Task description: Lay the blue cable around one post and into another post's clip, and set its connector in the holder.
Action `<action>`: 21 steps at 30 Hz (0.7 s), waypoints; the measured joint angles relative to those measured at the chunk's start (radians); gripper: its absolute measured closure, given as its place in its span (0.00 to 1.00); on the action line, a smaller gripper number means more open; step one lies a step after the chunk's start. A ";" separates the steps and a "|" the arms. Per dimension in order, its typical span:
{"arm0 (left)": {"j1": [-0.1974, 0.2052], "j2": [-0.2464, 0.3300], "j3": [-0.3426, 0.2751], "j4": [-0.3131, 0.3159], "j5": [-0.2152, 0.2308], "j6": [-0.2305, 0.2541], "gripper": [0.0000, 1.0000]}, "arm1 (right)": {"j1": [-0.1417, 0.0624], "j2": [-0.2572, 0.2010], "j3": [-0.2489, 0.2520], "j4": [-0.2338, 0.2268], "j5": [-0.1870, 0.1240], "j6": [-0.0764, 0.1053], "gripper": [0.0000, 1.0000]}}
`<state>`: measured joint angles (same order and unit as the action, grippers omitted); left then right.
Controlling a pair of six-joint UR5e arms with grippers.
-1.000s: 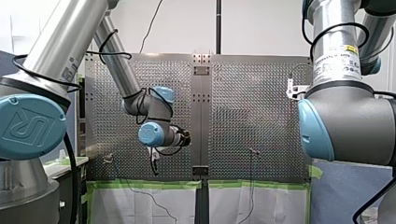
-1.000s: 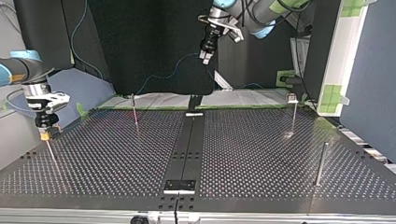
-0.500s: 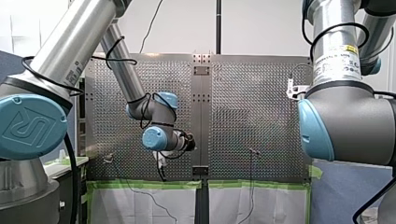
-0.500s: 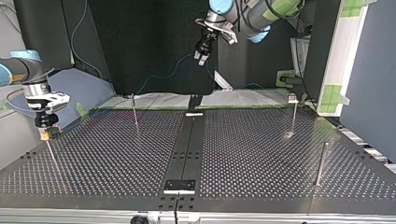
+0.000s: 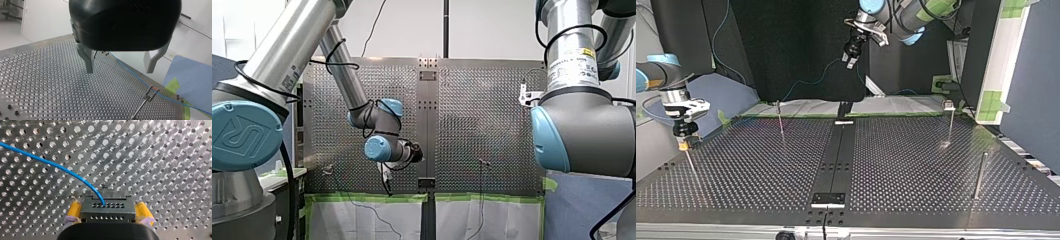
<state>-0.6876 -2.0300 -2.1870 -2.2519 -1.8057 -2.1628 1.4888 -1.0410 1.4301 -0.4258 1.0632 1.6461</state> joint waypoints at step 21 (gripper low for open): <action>-0.006 0.000 0.000 0.002 -0.007 0.000 0.00 | 0.000 0.000 0.000 -0.002 0.002 0.010 0.20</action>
<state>-0.6933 -2.0300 -2.1870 -2.2495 -1.8123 -2.1626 1.4887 -1.0408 1.4300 -0.4281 1.0652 1.6559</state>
